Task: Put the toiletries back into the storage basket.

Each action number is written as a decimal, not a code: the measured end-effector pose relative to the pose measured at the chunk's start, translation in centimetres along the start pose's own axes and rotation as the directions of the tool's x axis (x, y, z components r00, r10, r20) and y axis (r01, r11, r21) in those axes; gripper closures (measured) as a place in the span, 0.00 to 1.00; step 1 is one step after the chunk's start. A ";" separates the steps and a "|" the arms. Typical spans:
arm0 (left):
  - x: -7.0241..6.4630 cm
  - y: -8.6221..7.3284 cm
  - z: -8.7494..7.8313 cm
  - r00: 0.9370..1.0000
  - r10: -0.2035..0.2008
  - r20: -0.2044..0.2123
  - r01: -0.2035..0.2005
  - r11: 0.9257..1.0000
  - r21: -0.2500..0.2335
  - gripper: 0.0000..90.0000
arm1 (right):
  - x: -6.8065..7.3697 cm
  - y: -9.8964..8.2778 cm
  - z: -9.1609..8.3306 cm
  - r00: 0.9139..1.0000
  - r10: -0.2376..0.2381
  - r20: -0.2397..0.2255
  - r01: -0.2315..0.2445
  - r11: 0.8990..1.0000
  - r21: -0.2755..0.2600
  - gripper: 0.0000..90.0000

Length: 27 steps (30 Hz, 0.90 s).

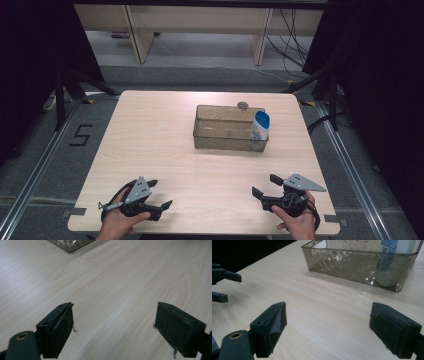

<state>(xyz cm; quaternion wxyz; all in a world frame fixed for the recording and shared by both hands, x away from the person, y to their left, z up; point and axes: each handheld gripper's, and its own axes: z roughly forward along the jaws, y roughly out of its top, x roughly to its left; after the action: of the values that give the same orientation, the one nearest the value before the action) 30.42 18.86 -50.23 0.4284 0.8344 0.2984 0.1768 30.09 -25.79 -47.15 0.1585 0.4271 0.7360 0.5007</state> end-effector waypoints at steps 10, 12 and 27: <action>-0.2 -0.1 0.2 1.000 -0.027 0.013 0.027 0.999 -0.027 0.17 | -0.1 -0.7 -0.5 1.000 -0.015 0.007 0.015 1.000 -0.009 0.17; -0.2 -0.1 0.2 1.000 -0.028 0.011 0.028 0.999 -0.026 0.17 | 0.1 -0.9 -0.7 1.000 0.023 -0.013 -0.022 1.000 0.015 0.17; -0.1 0.0 0.1 1.000 -0.020 0.003 0.020 1.000 -0.017 0.17 | 0.8 -2.0 -1.2 1.000 0.002 -0.016 -0.001 0.998 0.057 0.17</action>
<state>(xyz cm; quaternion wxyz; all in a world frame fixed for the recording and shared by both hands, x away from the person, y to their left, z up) 30.38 18.74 -50.30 0.4377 0.8278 0.3047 0.1739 27.87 -26.11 -48.20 0.1401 0.4281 0.7509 0.4830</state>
